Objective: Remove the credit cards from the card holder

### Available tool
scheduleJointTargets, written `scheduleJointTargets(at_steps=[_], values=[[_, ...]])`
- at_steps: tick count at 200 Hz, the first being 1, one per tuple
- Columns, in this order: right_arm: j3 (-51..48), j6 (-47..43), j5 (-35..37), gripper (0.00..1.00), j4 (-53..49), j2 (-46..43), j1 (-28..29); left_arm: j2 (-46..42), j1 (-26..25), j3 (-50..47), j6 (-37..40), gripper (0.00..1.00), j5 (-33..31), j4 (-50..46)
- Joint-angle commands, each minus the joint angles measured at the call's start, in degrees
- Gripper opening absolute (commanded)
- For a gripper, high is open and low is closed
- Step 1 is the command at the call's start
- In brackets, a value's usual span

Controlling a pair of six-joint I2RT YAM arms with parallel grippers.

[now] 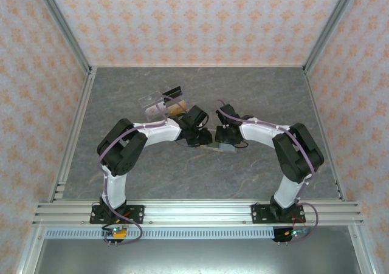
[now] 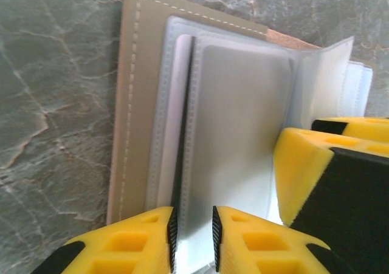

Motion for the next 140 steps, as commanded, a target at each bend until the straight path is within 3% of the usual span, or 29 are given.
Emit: scheduleJointTargets(at_steps=[1, 45, 76, 93, 140], values=[[-3.1, 0.0, 0.9, 0.35, -1.9, 3.1, -0.9, 0.9, -0.3, 0.3, -0.5, 0.24, 2.4, 3.3], [-3.6, 0.2, 0.7, 0.35, -1.6, 2.5, -1.1, 0.4, -0.3, -0.3, -1.1, 0.19, 3.1, 4.8], [-4.8, 0.2, 0.2, 0.38, -0.3, -0.2, -1.7, -0.4, -0.3, -0.8, -0.4, 0.05, 0.8, 3.2], [-5.6, 0.2, -0.8, 0.42, 0.8, -3.4, -2.0, -1.4, -0.2, -1.0, 1.2, 0.00, -0.9, 0.9], [-6.3, 2.4, -3.1, 0.58, 1.2, -13.8, -2.3, -6.7, -0.1, -3.3, 4.4, 0.00, -5.4, -3.3]])
